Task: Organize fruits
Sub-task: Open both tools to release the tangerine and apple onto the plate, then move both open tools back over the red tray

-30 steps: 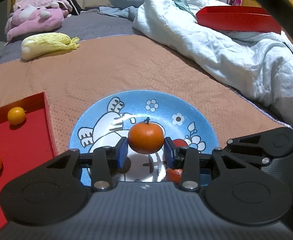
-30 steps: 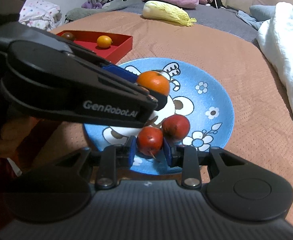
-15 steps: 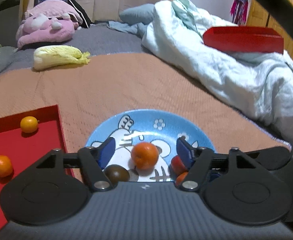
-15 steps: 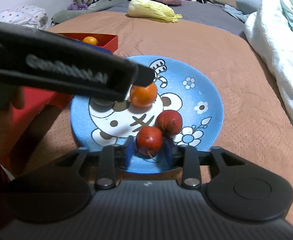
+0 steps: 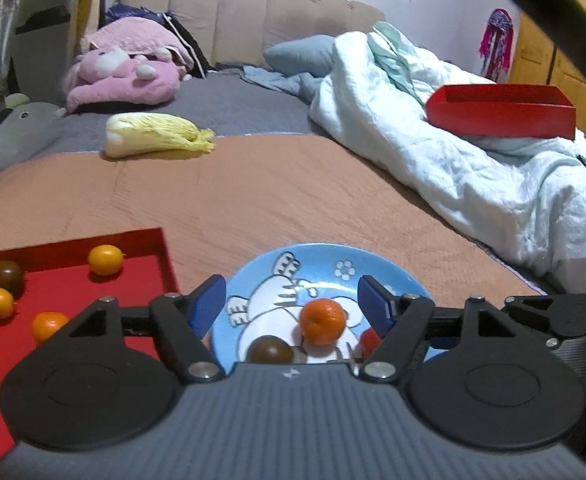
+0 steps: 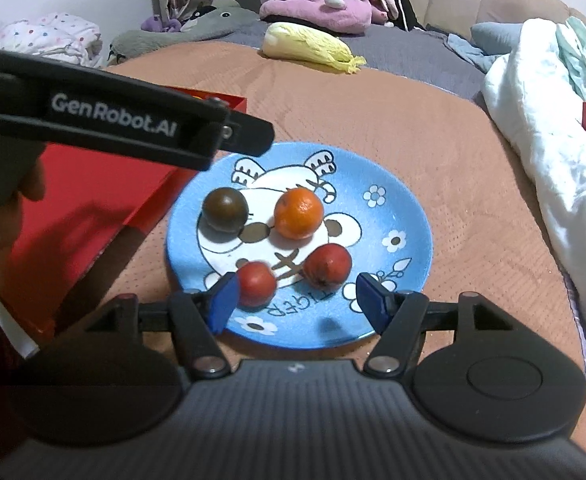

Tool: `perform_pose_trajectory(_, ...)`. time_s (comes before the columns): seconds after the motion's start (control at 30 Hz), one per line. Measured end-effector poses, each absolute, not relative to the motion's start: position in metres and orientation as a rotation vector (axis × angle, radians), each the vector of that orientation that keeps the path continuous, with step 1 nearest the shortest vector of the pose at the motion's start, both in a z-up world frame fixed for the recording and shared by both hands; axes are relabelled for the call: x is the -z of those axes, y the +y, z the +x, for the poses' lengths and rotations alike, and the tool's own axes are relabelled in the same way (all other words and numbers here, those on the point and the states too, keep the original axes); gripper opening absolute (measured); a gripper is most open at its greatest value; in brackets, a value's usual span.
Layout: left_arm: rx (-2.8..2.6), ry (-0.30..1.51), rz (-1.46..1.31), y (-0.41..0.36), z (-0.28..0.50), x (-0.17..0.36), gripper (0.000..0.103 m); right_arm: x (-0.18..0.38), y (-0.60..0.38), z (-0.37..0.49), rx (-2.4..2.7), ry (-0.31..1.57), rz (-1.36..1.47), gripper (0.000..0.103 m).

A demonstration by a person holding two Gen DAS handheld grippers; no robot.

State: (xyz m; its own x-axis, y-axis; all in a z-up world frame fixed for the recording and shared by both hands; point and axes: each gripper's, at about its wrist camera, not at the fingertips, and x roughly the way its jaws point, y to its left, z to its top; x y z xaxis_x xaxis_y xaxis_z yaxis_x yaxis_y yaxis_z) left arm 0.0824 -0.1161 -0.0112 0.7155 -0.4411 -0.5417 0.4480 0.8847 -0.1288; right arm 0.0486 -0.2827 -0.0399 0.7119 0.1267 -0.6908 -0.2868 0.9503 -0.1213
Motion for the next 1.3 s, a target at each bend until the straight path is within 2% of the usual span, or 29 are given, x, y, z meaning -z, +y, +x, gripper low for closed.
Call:
perform_pose_trajectory(0.57, 0.341, 0.585, -0.025, -0.071, 0.071, -0.007, 0.077, 0.015, -0.268, 0.048, -0.261, 0.690, -0.204, 0.067)
perform_pose_trajectory(0.73, 0.244, 0.600, -0.062, -0.046, 0.076, -0.010, 0.079, 0.006, -0.259, 0.048, -0.287, 0.659, -0.208, 0.067)
perform_pose_trajectory(0.8, 0.199, 0.607, -0.066, -0.037, 0.077, -0.010, 0.084, 0.003, -0.254, 0.048, -0.301, 0.651, -0.209, 0.067)
perform_pose_trajectory(1.3, 0.004, 0.656, -0.073, 0.011, 0.084, -0.006, 0.084, -0.002, -0.209, 0.052, -0.415, 0.632, -0.239, 0.067)
